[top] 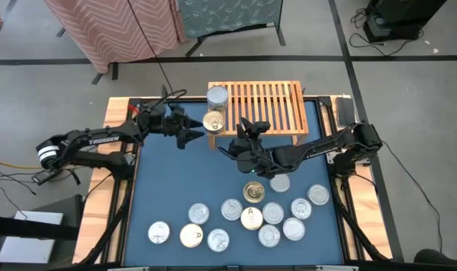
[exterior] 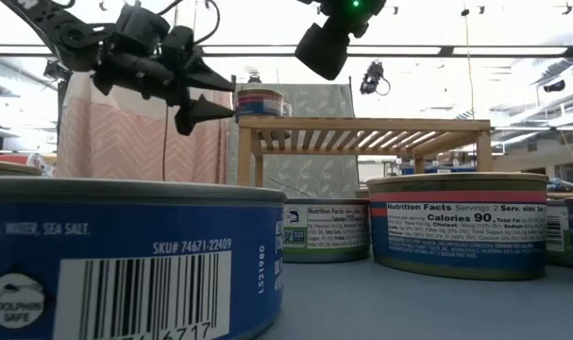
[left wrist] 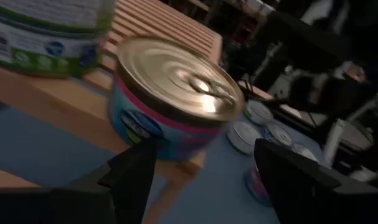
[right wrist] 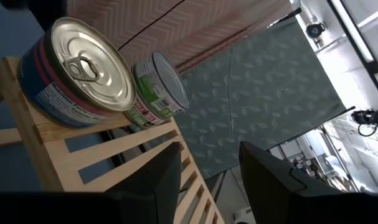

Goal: Stack canned seafood by type on shelf
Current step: Put the blue tuna can on the shelf aligned with the green tuna can

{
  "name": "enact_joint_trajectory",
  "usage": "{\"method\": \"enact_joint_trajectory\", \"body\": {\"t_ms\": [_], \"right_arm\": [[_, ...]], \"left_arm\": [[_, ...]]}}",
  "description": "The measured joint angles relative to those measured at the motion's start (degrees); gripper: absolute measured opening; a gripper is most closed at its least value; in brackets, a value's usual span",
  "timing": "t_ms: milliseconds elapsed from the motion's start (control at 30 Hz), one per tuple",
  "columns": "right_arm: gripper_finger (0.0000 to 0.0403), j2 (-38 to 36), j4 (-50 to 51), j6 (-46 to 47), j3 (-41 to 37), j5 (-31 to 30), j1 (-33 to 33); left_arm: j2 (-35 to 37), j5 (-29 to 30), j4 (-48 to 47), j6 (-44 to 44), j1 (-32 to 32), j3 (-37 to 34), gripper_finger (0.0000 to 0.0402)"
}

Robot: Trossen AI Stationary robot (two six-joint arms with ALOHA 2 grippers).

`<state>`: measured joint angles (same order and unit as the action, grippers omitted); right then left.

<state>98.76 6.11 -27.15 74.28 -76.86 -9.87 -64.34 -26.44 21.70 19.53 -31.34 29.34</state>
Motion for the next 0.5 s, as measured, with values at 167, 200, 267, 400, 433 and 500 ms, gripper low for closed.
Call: {"method": "enact_joint_trajectory", "body": {"t_ms": [167,200,267,400,433,500], "right_arm": [[0.0165,0.0,0.02,-0.01,0.0,0.0,0.0],[0.0165,0.0,0.02,-0.01,0.0,0.0,0.0],[0.0165,0.0,0.02,0.0,0.0,0.0,0.0],[0.0164,0.0,0.0,0.01,0.0,0.01,0.0],[0.0163,0.0,0.01,0.01,0.0,0.05,0.0],[0.0164,0.0,0.01,0.01,0.0,0.64,0.02]], "left_arm": [[-2.84,-0.09,4.63,1.97,0.27,0.0,0.0277],[-3.23,-0.05,5.39,2.2,0.27,0.01,0.0277],[-3.84,0.04,6.01,3.08,0.27,0.0,0.0277],[-3.98,1.24,6.01,2.72,0.25,0.0,0.0277],[-3.98,2.07,5.99,2.22,0.25,0.0,0.0277],[-3.98,4.21,6.02,1.86,0.23,0.0,0.0277]]}}
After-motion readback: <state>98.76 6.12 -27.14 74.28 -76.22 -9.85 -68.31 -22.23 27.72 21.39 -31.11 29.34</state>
